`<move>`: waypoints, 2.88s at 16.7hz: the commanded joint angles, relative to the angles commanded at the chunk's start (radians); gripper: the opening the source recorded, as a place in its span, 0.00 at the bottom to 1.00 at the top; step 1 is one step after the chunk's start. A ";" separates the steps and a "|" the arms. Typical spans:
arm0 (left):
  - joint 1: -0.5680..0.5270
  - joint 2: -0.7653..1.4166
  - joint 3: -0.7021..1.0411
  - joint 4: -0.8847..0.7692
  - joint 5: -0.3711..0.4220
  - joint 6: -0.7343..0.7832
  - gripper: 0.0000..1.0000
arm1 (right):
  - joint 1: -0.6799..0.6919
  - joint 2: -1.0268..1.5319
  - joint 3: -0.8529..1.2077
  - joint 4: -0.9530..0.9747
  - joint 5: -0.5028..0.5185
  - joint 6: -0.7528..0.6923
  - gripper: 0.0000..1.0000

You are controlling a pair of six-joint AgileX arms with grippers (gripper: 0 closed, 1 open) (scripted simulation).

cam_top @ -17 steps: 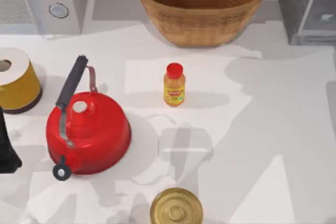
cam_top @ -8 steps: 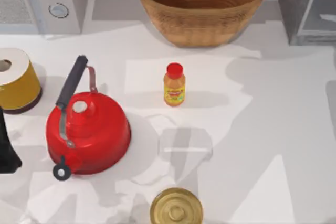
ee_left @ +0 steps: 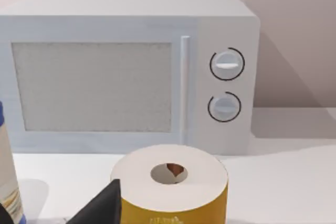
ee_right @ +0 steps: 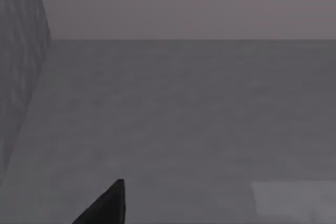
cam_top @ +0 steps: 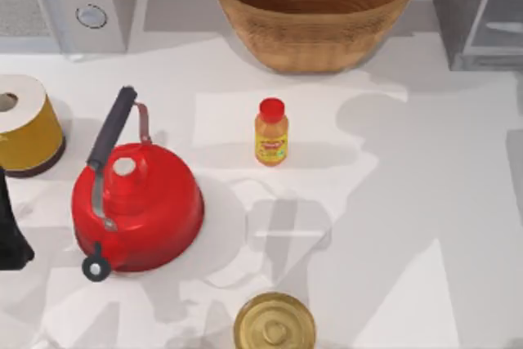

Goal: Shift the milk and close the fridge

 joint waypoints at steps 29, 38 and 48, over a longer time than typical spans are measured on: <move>0.000 0.000 0.000 0.000 0.000 0.000 1.00 | 0.143 -2.106 -1.370 -0.377 0.084 0.040 1.00; 0.000 0.000 0.000 0.000 0.000 0.000 1.00 | 0.155 -2.301 -1.205 -0.676 0.070 0.031 1.00; 0.000 0.000 0.000 0.000 0.000 0.000 1.00 | 0.144 -2.776 -0.815 -1.611 0.088 0.032 1.00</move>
